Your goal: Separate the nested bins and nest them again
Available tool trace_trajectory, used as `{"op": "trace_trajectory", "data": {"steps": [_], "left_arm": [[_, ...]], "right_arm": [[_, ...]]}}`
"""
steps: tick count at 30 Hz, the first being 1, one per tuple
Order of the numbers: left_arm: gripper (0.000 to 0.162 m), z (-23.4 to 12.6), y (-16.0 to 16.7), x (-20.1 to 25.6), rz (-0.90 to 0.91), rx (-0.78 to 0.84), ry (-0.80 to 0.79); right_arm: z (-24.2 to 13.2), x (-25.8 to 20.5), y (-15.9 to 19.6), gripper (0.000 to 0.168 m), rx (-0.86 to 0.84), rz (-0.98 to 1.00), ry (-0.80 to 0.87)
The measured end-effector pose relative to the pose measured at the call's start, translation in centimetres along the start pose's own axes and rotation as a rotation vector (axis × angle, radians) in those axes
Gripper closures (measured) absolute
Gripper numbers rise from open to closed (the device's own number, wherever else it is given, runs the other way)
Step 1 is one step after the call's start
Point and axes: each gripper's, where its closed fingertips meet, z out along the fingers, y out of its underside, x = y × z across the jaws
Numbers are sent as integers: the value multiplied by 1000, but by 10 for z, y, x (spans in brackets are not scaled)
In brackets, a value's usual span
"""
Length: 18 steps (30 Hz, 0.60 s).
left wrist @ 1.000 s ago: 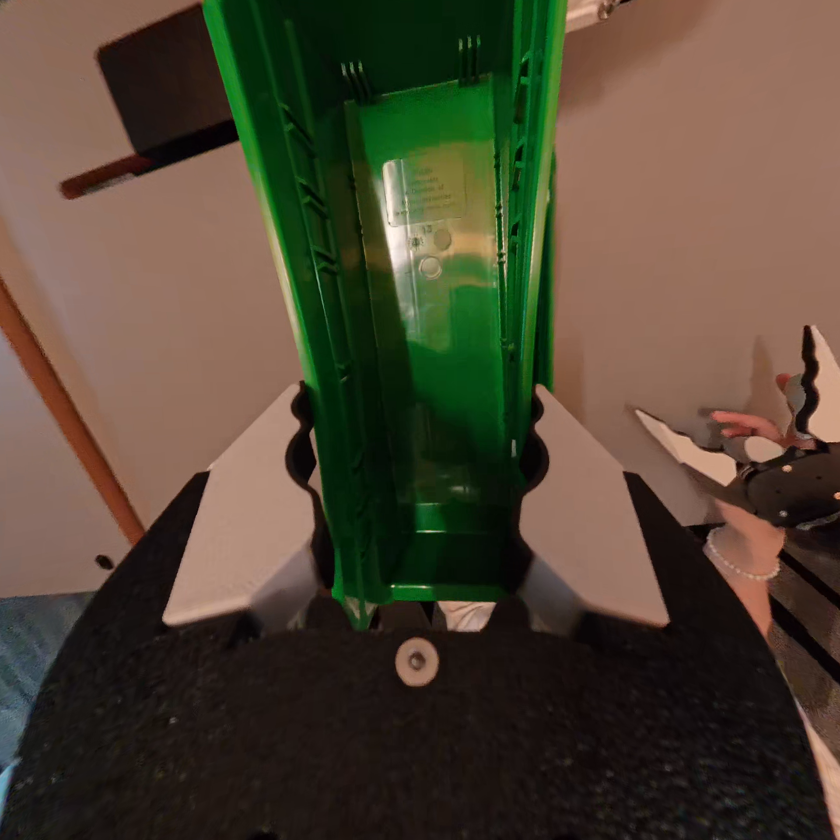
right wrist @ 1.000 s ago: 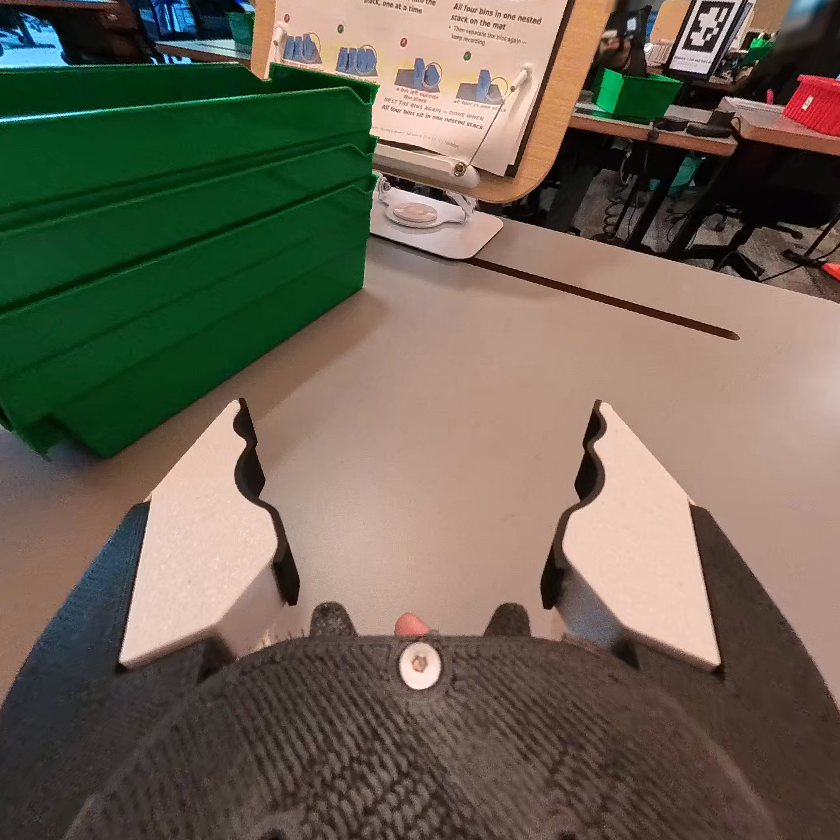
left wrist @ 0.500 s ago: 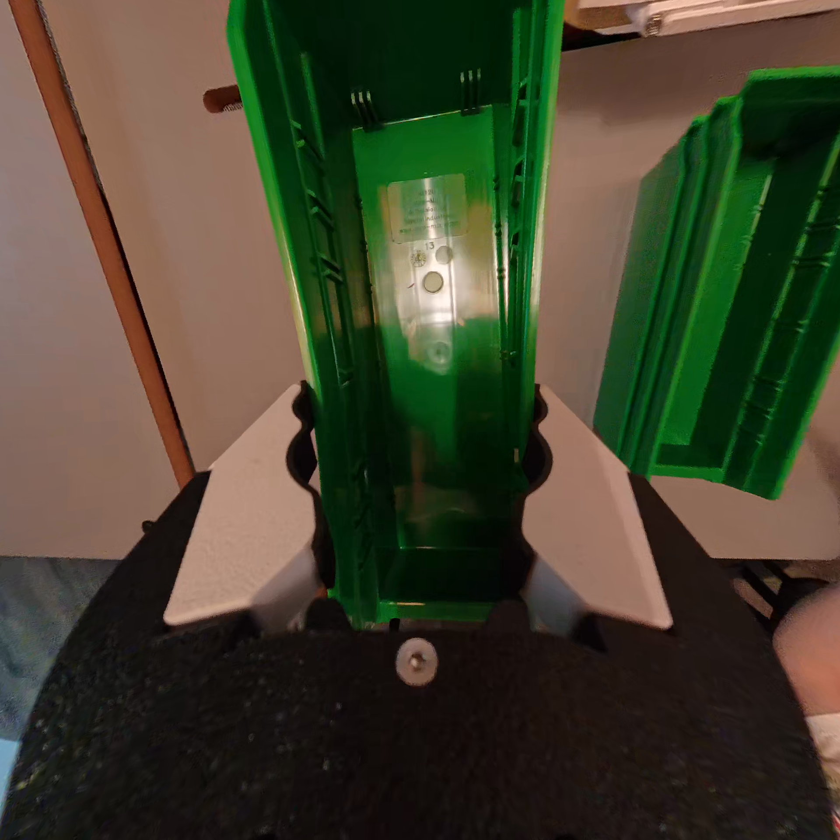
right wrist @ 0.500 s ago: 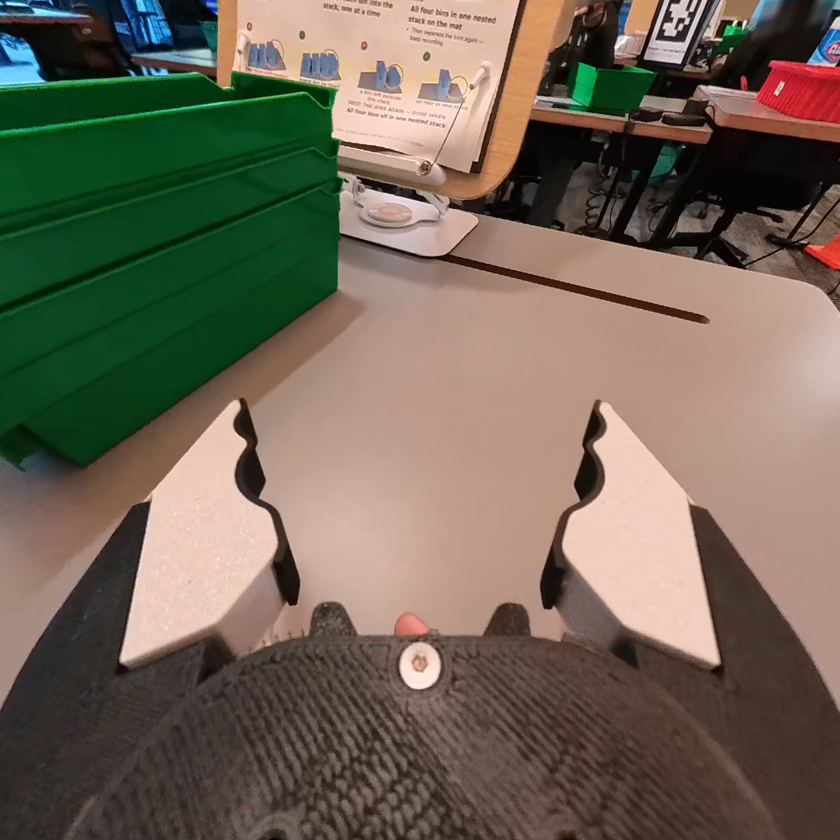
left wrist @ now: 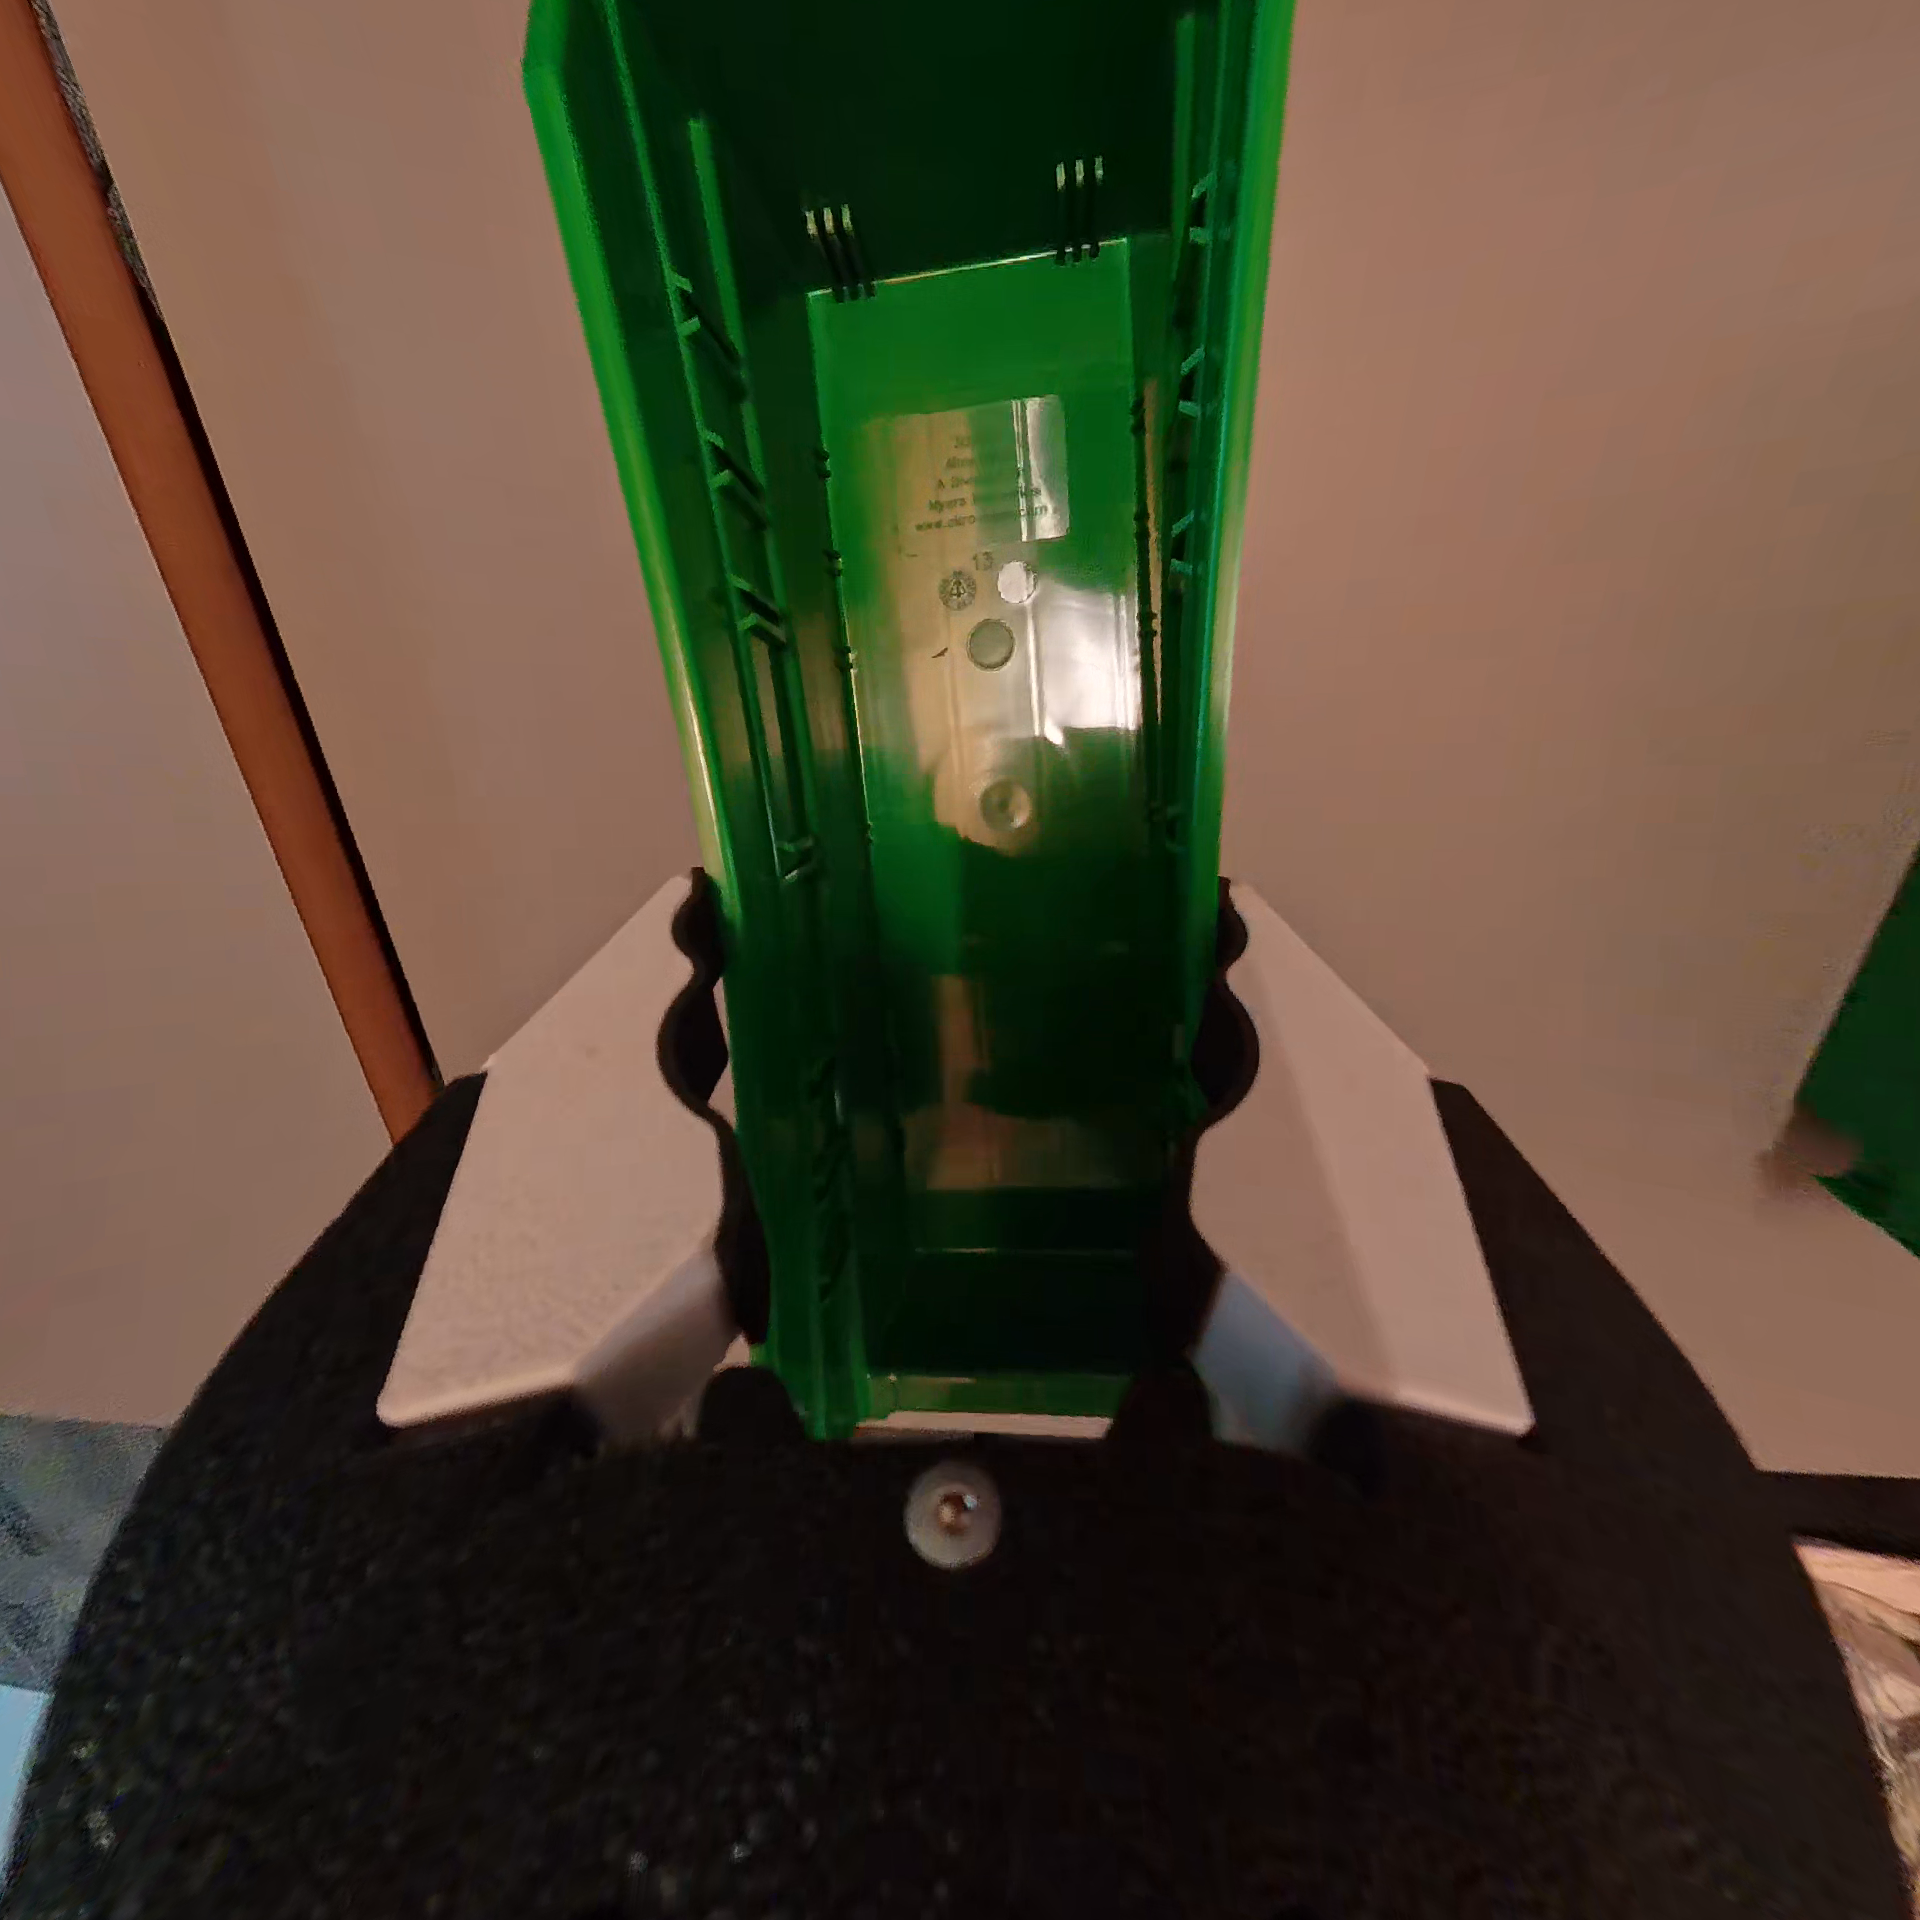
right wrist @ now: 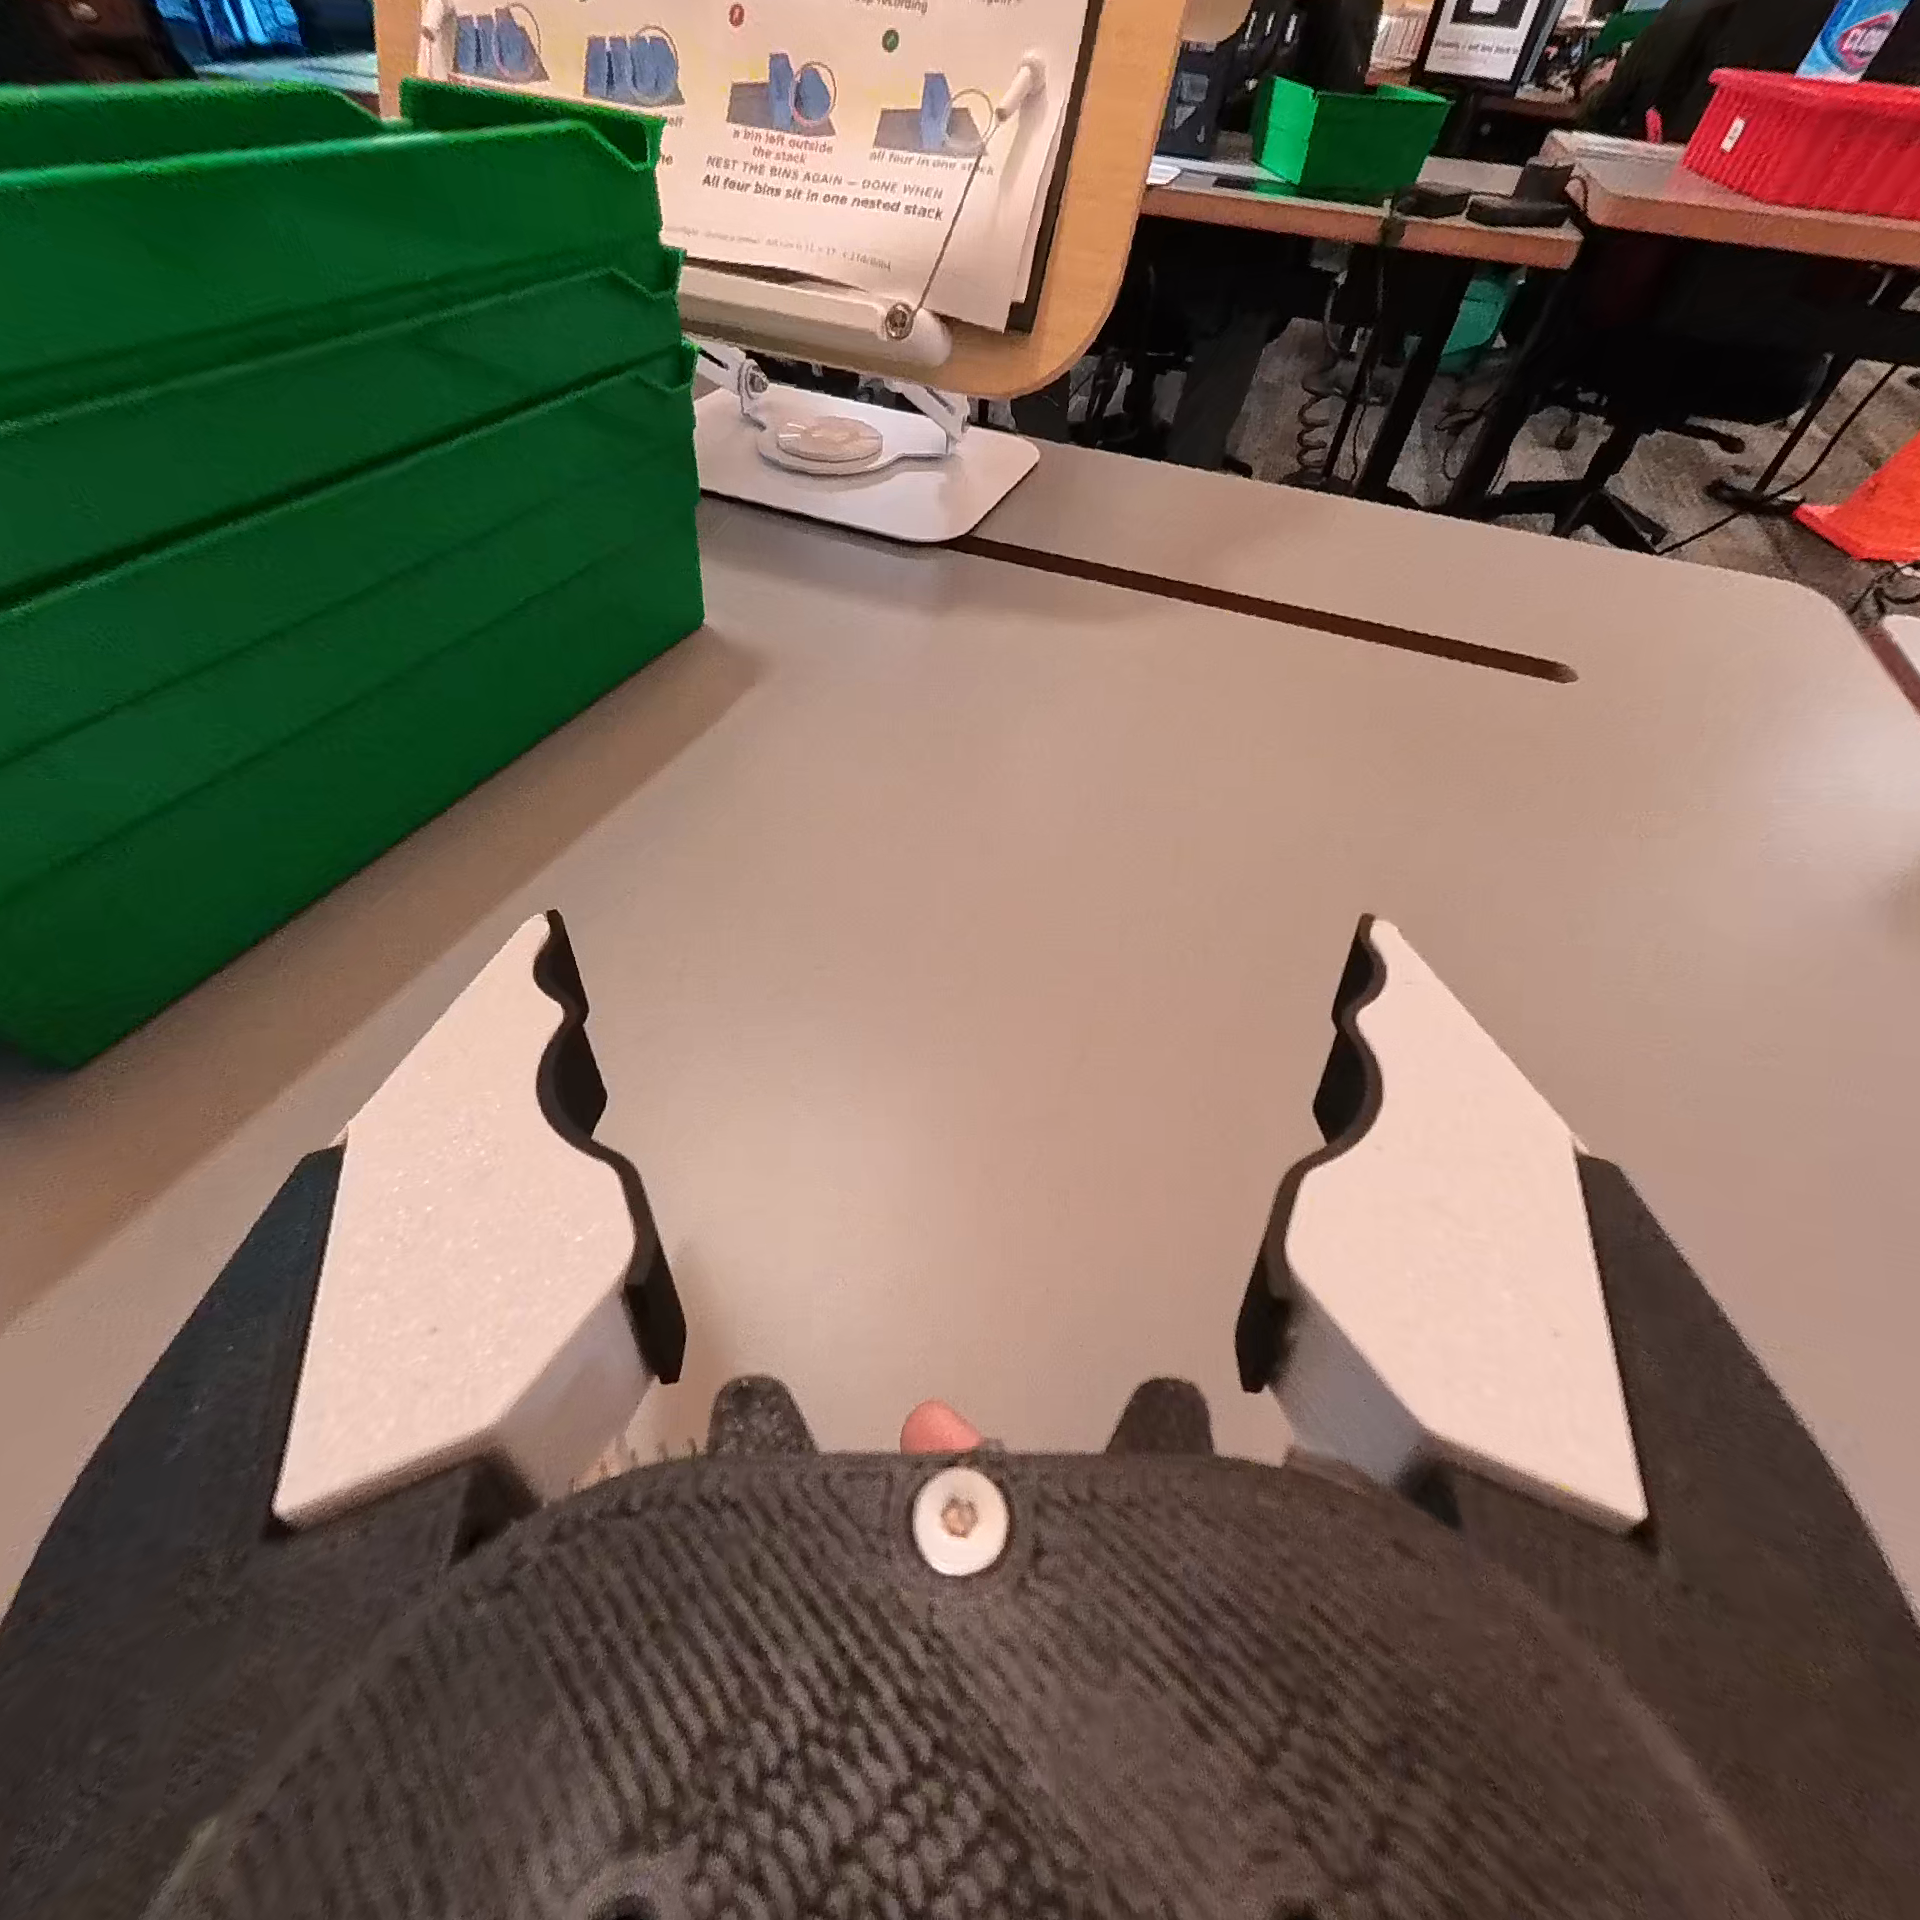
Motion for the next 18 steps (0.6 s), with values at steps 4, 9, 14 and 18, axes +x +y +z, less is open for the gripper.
{"op": "trace_trajectory", "data": {"steps": [4, 9, 14, 18], "left_arm": [[70, 26, -1, -12, -9, 10, -7], [70, 50, 3, -22, -10, 10, -2], [70, 65, 9, -29, -27, 28, -6], [71, 76, 13, -32, -37, 42, -9]], "right_arm": [[7, -7, 7, 28, -28, -23, -9], [14, -16, 16, 28, -61, -55, -19], [18, -21, 21, 28, -74, -46, -34], [19, -23, 22, 28, -78, -48, -37]]}}
